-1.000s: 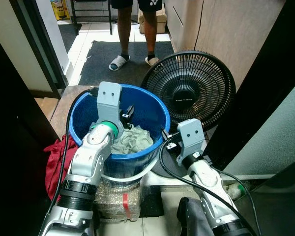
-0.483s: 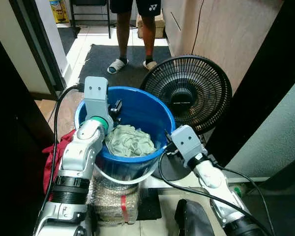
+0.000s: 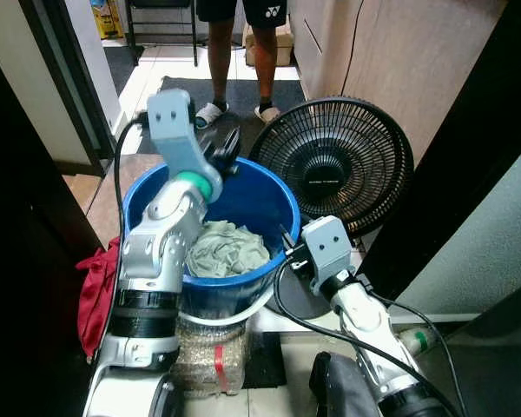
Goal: Clothes washing
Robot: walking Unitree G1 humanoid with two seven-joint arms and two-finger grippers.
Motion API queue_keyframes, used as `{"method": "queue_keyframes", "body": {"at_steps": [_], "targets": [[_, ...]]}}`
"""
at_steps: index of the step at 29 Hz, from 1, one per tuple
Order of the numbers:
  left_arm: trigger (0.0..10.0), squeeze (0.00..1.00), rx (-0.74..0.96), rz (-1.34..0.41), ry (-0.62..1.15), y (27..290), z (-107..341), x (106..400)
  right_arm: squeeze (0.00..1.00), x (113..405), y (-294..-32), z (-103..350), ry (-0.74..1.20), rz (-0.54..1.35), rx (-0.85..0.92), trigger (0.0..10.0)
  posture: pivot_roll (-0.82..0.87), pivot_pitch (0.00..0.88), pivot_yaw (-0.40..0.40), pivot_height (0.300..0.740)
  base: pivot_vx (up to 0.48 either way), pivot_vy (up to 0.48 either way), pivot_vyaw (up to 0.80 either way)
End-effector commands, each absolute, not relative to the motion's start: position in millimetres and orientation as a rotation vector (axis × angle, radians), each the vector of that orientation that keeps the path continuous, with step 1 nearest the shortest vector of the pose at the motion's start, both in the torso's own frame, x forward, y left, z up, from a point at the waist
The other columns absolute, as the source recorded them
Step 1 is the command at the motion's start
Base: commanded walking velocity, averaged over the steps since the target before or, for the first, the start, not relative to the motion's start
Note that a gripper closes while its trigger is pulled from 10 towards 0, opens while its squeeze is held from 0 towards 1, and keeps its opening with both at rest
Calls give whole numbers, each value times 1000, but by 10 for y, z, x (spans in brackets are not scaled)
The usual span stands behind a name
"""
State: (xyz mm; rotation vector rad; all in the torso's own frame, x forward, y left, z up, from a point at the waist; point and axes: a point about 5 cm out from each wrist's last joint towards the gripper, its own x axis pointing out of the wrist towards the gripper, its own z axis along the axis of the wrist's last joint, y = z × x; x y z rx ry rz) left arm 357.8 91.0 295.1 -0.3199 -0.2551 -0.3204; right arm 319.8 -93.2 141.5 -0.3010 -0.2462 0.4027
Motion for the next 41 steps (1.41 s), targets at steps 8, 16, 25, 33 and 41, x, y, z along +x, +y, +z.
{"method": "queue_keyframes", "body": {"at_steps": [8, 16, 25, 33, 41], "targets": [[10000, 0, -250, -362, -220, 758, 2877, 3609, 0, 3260, -924, 1400, -192, 414, -228, 10000, 85, 83, 34, 490, 0, 0, 0], [10000, 0, -248, -339, -210, 815, 2850, 3643, 0, 3642, -1062, 2107, -356, 340, -135, 10000, 88, 77, 31, 490, 0, 0, 0], [10000, 0, -179, -281, -200, 1001, 2708, 3594, 0, 3691, -974, 2346, -424, 349, -75, 10000, 106, 73, 13, 490, 0, 0, 0], [10000, 0, -95, -198, -156, 1306, 2488, 3536, 0, 3793, -736, 2295, -351, 438, -22, 10000, 112, 70, 7, 490, 0, 0, 0], [10000, 0, 18, -23, -50, 1852, 2119, 3261, 0, 3731, -73, 1876, -126, 710, -191, 10000, 202, 110, -55, 490, 0, 0, 0]]}}
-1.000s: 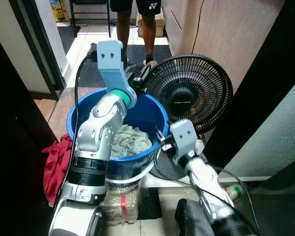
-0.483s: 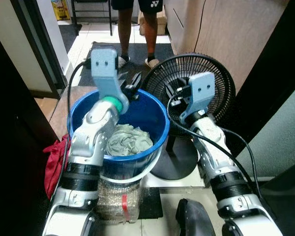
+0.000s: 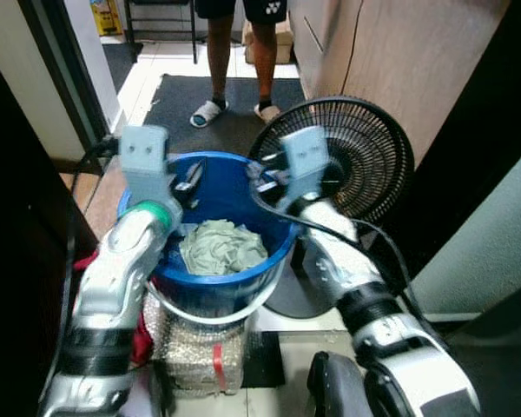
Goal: Clothes washing
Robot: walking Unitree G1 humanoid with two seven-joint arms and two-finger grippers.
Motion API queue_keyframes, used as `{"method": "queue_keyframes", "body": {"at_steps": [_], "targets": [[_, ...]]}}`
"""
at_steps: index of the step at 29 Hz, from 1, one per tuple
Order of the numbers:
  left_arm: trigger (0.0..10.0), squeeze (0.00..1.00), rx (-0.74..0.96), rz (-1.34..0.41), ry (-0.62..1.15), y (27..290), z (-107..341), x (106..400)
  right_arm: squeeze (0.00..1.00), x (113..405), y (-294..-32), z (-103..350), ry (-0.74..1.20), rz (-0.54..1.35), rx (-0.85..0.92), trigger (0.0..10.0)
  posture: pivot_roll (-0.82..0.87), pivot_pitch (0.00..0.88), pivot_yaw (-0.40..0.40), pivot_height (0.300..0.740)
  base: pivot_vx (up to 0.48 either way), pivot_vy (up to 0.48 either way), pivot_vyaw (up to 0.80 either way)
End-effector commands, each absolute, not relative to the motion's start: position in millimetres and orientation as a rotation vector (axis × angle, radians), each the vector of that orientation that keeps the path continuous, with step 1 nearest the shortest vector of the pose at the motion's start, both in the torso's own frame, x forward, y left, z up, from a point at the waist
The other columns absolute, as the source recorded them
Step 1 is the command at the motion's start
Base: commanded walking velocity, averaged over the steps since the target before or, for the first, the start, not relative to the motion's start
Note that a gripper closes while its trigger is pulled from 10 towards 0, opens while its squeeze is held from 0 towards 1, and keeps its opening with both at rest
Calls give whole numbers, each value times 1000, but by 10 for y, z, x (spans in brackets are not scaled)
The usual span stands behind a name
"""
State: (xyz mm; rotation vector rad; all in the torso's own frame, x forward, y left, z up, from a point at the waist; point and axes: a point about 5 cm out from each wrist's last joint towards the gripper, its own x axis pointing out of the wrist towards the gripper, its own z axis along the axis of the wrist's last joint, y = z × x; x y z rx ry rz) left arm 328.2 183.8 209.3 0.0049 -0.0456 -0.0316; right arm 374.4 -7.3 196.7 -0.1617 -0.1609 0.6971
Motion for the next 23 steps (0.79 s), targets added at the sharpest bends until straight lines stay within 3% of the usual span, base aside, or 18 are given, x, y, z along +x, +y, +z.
{"method": "queue_keyframes", "body": {"at_steps": [1, 3, 7, 23], "targets": [[10000, 0, 18, -23, -50, 1852, 2119, 3261, 0, 3731, -73, 1876, -126, 710, -191, 10000, 202, 110, -55, 490, 0, 0, 0], [10000, 0, 18, -23, -50, 1852, 2119, 3261, 0, 3731, -73, 1876, -126, 710, -191, 10000, 202, 110, -55, 490, 0, 0, 0], [10000, 0, 32, 16, 12, 1934, 1950, 3122, 0, 3576, -89, 1308, 46, 771, -437, 10000, 213, 143, -61, 490, 0, 0, 0], [10000, 0, 39, -36, 29, 1828, 1953, 3176, 0, 3494, -179, 983, 141, 760, -579, 10000, 169, 137, -18, 490, 0, 0, 0]]}}
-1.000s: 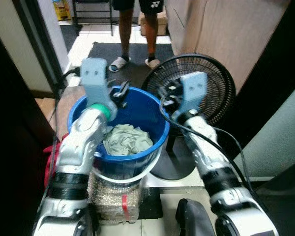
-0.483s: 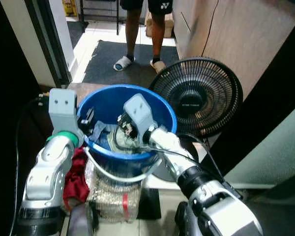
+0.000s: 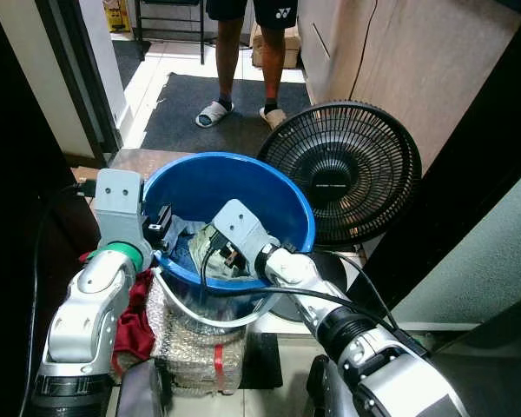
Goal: Clothes washing
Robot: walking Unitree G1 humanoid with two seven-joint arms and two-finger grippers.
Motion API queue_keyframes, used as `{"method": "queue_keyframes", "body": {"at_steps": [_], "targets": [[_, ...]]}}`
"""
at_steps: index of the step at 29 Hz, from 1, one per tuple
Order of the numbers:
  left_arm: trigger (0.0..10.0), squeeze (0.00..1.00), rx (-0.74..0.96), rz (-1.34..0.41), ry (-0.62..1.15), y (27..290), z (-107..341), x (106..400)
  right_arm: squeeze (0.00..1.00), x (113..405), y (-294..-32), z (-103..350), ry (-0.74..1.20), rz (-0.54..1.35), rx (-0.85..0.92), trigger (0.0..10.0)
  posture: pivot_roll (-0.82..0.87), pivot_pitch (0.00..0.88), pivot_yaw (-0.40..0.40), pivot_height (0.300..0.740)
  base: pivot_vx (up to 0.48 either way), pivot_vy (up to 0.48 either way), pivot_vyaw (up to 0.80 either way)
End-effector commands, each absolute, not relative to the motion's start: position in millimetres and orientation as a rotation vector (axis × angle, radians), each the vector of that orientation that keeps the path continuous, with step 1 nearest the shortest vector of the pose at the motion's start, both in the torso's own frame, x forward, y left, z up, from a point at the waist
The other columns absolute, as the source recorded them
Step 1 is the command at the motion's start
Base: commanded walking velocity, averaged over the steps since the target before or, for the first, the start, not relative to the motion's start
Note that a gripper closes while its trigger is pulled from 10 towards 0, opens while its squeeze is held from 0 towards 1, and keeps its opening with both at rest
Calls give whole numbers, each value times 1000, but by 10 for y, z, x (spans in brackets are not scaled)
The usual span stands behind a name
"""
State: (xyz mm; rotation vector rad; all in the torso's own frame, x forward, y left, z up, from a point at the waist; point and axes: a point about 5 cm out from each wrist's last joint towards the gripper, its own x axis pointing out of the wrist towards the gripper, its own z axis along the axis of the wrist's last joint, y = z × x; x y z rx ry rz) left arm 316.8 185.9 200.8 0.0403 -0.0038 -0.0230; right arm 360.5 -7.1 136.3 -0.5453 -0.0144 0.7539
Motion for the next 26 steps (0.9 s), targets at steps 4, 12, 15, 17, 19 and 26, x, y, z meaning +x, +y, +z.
{"method": "queue_keyframes", "body": {"at_steps": [4, 12, 15, 17, 19, 26], "targets": [[10000, 0, 39, -47, 30, 1803, 1969, 3188, 0, 3493, -249, 915, 155, 745, -697, 10000, 164, 137, -8, 490, 0, 0, 0], [10000, 0, 20, -81, 6, 1703, 1986, 3250, 0, 3504, -359, 865, 181, 737, -730, 10000, 174, 142, -9, 490, 0, 0, 0], [10000, 0, 10, -84, 5, 1661, 1973, 3279, 0, 3504, -363, 868, 176, 741, -731, 10000, 167, 142, -9, 490, 0, 0, 0], [10000, 0, 10, -84, 5, 1661, 1973, 3279, 0, 3504, -363, 868, 176, 741, -731, 10000, 167, 142, -9, 490, 0, 0, 0], [10000, 0, -12, -99, -15, 1568, 2010, 3324, 0, 3518, -338, 934, 137, 741, -671, 10000, 163, 144, -4, 490, 0, 0, 0], [10000, 0, -62, -119, -51, 1493, 2127, 3360, 0, 3585, -287, 1143, 49, 696, -496, 10000, 157, 142, 3, 490, 0, 0, 0]]}}
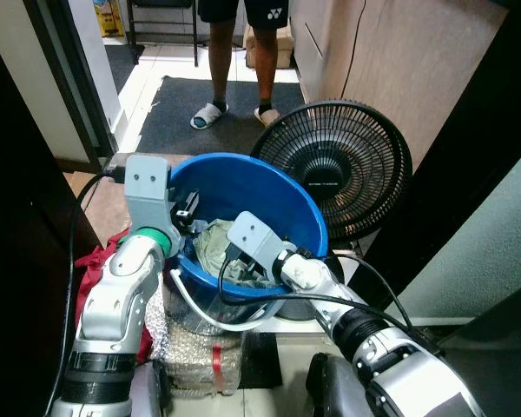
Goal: Clothes washing
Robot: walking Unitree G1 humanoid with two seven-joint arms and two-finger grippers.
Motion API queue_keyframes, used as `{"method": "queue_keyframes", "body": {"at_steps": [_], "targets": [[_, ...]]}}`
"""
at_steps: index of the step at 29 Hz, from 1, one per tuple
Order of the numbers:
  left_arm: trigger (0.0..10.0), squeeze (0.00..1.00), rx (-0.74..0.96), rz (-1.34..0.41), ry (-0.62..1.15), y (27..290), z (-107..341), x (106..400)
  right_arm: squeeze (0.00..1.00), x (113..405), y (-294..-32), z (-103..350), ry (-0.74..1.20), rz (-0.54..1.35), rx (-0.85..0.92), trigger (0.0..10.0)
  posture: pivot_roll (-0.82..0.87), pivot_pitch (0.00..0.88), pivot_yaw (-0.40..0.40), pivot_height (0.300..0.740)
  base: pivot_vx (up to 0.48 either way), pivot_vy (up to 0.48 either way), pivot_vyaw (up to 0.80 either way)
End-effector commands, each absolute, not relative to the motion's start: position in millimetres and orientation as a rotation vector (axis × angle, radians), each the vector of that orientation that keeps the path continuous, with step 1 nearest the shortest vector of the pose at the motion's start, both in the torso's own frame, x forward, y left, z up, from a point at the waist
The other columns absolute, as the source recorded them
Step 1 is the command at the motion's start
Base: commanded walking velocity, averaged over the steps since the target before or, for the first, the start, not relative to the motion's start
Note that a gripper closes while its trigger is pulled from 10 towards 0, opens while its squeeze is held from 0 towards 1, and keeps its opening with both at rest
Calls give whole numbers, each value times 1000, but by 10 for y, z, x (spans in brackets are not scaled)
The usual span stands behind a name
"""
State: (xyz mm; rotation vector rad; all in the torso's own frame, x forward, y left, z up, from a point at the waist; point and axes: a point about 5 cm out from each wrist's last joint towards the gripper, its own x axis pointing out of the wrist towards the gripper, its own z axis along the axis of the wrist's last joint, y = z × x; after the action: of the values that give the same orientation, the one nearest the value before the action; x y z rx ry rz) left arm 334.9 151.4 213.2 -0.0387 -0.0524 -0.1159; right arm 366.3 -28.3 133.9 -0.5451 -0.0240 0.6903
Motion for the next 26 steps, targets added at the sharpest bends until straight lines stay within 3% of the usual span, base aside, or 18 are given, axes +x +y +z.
{"method": "queue_keyframes", "body": {"at_steps": [1, 8, 13, 18, 20, 21, 23, 26], "targets": [[10000, 0, -62, -119, -51, 1493, 2127, 3360, 0, 3585, -287, 1143, 49, 696, -496, 10000, 157, 142, 3, 490, 0, 0, 0], [10000, 0, -371, -182, -181, 1423, 2589, 3382, 0, 3636, -166, 1371, -59, 685, -503, 10000, 161, 128, 2, 490, 0, 0, 0], [10000, 0, -453, -236, -243, 1405, 2815, 3340, 0, 3613, -133, 1353, -64, 699, -511, 10000, 170, 125, -4, 490, 0, 0, 0], [10000, 0, -296, -284, -294, 1372, 2900, 3266, 0, 3592, -113, 1371, -75, 706, -414, 10000, 177, 122, -10, 490, 0, 0, 0], [10000, 0, 19, -323, -367, 1291, 2927, 3192, 0, 3595, -93, 1488, -117, 685, -227, 10000, 178, 119, -12, 490, 0, 0, 0], [10000, 0, 19, -323, -367, 1291, 2927, 3192, 0, 3595, -93, 1488, -117, 685, -227, 10000, 178, 119, -12, 490, 0, 0, 0], [10000, 0, 175, -361, -426, 1216, 2977, 3144, 0, 3600, -95, 1576, -155, 658, -110, 10000, 178, 118, -12, 490, 0, 0, 0], [10000, 0, 186, -419, -487, 1101, 3111, 3075, 0, 3605, -122, 1664, -186, 613, 23, 10000, 176, 114, -9, 490, 0, 0, 0]]}}
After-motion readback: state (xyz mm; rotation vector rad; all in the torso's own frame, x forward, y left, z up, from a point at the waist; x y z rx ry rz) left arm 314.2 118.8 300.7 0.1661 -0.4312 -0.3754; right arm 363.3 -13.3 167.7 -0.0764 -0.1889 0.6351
